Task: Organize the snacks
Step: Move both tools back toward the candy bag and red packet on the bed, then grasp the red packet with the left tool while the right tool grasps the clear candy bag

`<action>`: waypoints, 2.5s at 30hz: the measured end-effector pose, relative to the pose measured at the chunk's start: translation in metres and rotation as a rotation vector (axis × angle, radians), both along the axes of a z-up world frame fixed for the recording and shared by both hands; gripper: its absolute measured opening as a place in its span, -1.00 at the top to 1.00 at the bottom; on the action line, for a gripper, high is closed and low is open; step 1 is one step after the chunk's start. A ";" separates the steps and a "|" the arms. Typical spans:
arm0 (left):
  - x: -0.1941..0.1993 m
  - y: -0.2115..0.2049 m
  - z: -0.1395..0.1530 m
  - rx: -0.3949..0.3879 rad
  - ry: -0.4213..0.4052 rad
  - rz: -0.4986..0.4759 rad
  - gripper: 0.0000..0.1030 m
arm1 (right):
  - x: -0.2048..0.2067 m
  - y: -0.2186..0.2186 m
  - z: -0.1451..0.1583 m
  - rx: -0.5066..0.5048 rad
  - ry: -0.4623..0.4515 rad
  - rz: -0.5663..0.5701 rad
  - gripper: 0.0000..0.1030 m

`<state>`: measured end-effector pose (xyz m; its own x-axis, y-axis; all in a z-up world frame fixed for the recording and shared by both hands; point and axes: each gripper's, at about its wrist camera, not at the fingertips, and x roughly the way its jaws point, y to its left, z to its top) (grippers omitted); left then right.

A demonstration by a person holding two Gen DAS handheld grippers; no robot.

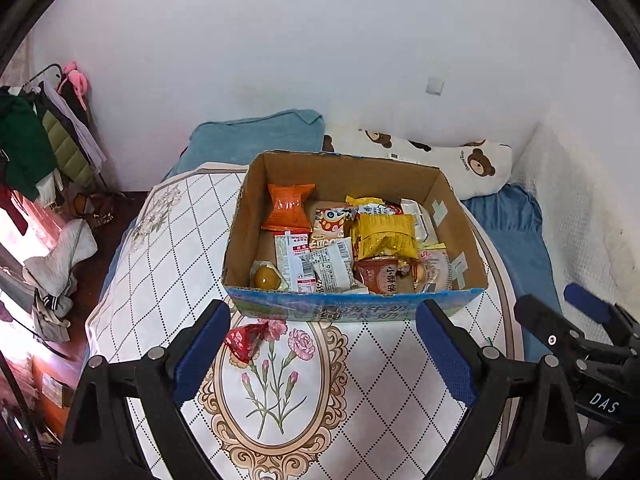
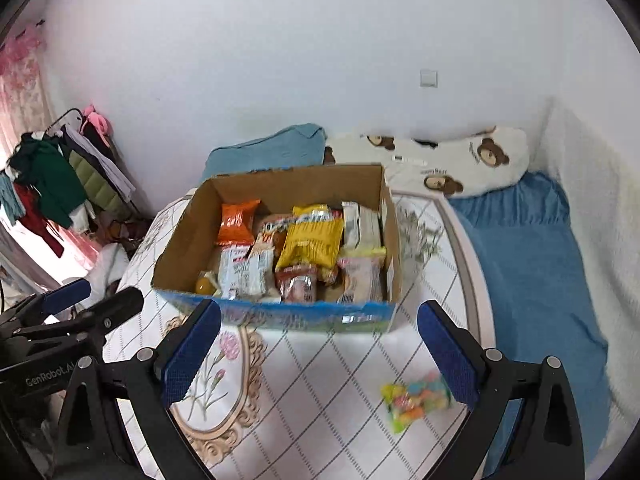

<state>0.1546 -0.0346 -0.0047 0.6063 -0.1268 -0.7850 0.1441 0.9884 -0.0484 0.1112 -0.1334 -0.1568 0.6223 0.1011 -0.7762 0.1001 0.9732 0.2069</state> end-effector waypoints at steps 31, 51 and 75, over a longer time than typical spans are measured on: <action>0.025 0.062 -0.181 0.010 0.478 0.218 -0.84 | 0.020 -0.048 -0.233 0.034 0.393 -0.063 -0.15; 0.089 0.054 -0.215 0.185 0.449 -0.175 0.25 | 0.031 0.091 -0.221 -0.010 0.448 0.040 -0.15; -0.076 0.041 -0.243 0.083 0.648 -0.094 0.23 | -0.043 0.174 -0.242 0.025 0.621 0.186 -0.21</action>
<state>0.0788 0.0065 -0.2476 -0.0033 -0.0800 -0.9968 0.1973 0.9772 -0.0791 0.0682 0.0409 -0.3986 0.0283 0.1863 -0.9821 0.0389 0.9815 0.1873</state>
